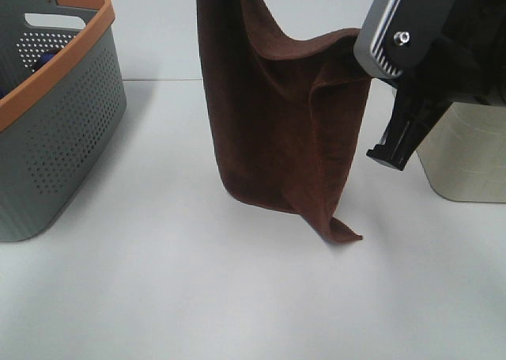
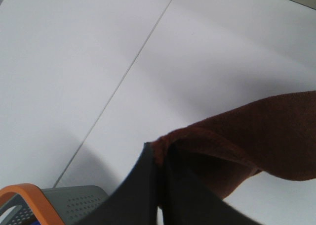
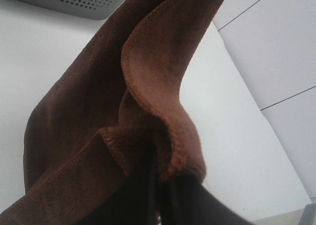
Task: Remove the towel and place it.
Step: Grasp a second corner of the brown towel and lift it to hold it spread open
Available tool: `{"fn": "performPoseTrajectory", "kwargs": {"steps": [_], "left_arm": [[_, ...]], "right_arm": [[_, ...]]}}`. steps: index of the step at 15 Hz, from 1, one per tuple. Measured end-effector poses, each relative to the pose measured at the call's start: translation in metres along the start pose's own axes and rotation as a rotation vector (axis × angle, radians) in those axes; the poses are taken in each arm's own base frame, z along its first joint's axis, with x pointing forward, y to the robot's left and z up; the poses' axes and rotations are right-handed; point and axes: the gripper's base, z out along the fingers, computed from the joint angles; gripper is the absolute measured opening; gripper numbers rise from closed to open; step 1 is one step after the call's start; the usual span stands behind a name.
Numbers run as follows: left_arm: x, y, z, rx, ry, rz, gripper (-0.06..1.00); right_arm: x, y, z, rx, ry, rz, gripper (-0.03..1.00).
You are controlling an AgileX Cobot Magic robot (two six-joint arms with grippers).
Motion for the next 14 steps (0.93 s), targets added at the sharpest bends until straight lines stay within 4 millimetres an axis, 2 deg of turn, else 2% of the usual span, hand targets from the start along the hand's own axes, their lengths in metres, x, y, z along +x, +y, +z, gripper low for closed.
{"fn": "performPoseTrajectory", "kwargs": {"steps": [5,11,14], "left_arm": [[0.0015,-0.0027,-0.0001,0.029,0.018,-0.069,0.0],[0.0022,-0.0083,-0.0004,0.09,0.031,-0.13,0.0],[0.0017,-0.0099,-0.0006,0.108,0.027,-0.148,0.0]], "right_arm": [[-0.0072,0.0053,-0.0004,-0.053,-0.083,-0.129,0.02],[-0.0073,0.0041,-0.0004,-0.022,-0.091,-0.543,0.02],[-0.0071,0.0046,-0.0004,-0.031,-0.089,-0.494,0.02]]}}
